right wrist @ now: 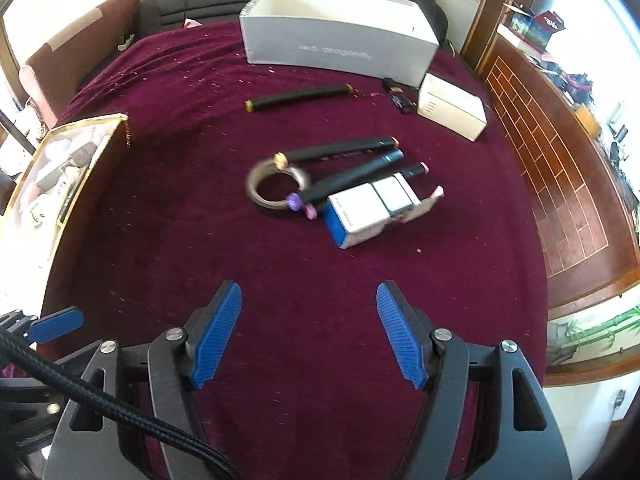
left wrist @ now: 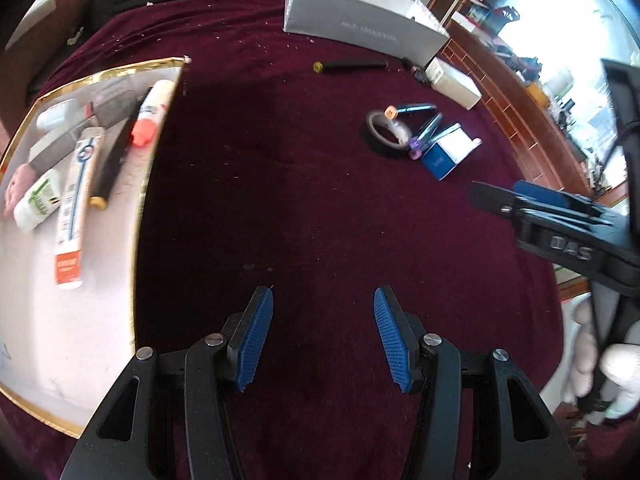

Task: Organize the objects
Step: 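Grasp the black tape roll with the left tool while the right tool grasps the white medicine box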

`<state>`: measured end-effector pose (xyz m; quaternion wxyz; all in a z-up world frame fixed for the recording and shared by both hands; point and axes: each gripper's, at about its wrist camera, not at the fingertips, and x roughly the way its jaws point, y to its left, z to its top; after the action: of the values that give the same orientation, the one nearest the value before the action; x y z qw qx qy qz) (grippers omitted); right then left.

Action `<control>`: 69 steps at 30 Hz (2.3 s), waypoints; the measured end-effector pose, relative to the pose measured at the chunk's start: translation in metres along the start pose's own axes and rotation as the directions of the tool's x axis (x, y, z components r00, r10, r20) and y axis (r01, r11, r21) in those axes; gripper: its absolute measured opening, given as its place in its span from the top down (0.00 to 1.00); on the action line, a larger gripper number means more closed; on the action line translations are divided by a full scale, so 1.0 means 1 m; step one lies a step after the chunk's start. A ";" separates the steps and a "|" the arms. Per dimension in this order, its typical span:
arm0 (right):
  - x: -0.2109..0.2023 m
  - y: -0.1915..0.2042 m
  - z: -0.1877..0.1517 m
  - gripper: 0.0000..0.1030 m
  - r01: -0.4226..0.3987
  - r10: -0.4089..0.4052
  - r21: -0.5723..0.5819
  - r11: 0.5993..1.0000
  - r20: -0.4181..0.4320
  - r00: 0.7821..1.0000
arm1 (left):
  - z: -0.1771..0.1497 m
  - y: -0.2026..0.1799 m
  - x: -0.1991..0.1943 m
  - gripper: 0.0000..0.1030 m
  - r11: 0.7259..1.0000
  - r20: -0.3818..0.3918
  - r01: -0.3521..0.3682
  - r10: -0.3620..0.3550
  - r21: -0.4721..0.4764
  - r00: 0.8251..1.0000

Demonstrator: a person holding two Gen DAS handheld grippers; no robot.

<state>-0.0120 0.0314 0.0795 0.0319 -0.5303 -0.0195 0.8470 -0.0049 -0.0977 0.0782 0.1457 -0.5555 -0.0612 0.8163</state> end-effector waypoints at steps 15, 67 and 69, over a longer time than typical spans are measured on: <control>-0.042 -0.097 0.008 0.20 -0.004 -0.054 0.258 0.966 0.214 0.975 | -0.012 -0.008 0.035 0.02 0.998 0.013 0.060 -0.060 0.002 0.998; 0.104 -0.130 0.041 0.10 -0.248 0.373 0.575 0.780 -0.109 0.921 | 0.040 -0.023 0.047 0.93 0.991 -0.007 -0.050 0.051 0.126 0.999; 0.104 -0.127 0.043 0.41 -0.223 0.347 0.561 0.797 -0.123 0.930 | 0.040 -0.023 0.050 0.93 0.991 -0.008 -0.047 0.048 0.126 0.999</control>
<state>-0.0912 0.1660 0.0137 0.0528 -0.5867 0.3028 0.7492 -0.0549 -0.0581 0.0548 0.1613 -0.5509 0.0043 0.8189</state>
